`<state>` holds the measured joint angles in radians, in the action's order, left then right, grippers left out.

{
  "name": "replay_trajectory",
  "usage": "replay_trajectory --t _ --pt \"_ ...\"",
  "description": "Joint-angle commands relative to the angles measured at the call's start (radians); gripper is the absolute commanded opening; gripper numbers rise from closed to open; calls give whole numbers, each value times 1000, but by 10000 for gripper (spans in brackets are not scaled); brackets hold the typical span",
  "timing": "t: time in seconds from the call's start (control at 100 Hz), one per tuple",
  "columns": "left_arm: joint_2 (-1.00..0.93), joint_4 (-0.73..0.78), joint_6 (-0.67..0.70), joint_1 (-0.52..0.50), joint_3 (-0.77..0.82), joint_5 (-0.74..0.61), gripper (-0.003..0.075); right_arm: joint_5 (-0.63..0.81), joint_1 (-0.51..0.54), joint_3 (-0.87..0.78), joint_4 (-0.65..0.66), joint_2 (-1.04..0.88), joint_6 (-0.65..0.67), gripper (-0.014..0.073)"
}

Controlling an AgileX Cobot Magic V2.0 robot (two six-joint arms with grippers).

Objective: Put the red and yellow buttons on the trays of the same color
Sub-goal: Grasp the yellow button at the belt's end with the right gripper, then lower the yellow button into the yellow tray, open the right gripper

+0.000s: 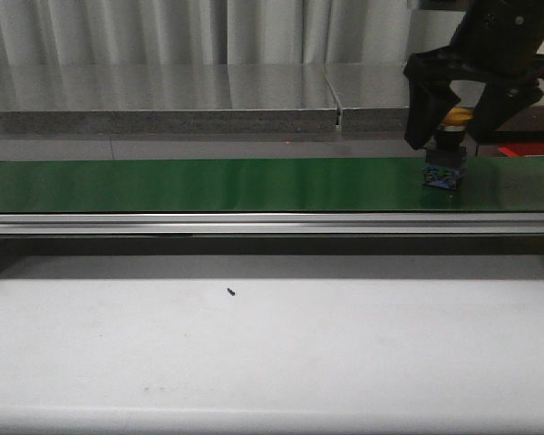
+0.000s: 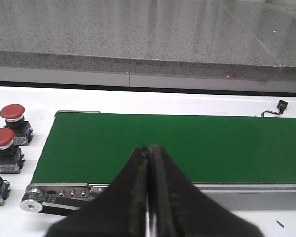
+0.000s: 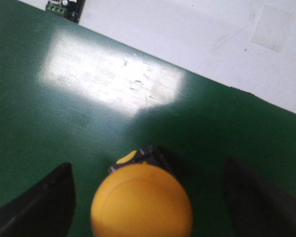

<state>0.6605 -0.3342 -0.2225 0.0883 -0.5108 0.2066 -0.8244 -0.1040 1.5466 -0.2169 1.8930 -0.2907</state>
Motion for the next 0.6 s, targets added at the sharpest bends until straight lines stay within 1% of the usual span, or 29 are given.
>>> replay_trajectory --t 0.0,0.12,0.19,0.23,0.35,0.5,0.59 --pt "-3 -15 6 9 -27 -79 -19 15 0 35 -12 -46 11 473" --pt "-3 -15 6 9 -27 -79 -19 -23 7 45 -11 -52 25 196" --pt "-3 -15 6 9 -27 -79 -19 -46 20 54 -11 -63 29 108" --pt "-3 -15 6 9 -27 -79 -19 -57 29 59 -11 -74 34 93" --pt "-3 -15 6 9 -27 -79 -19 -80 87 62 -12 -138 48 93" --pt "-3 -15 6 9 -27 -79 -19 -155 224 60 -11 -204 62 93" --pt "-3 -15 6 9 -27 -79 -19 -175 312 49 -11 -222 67 93"
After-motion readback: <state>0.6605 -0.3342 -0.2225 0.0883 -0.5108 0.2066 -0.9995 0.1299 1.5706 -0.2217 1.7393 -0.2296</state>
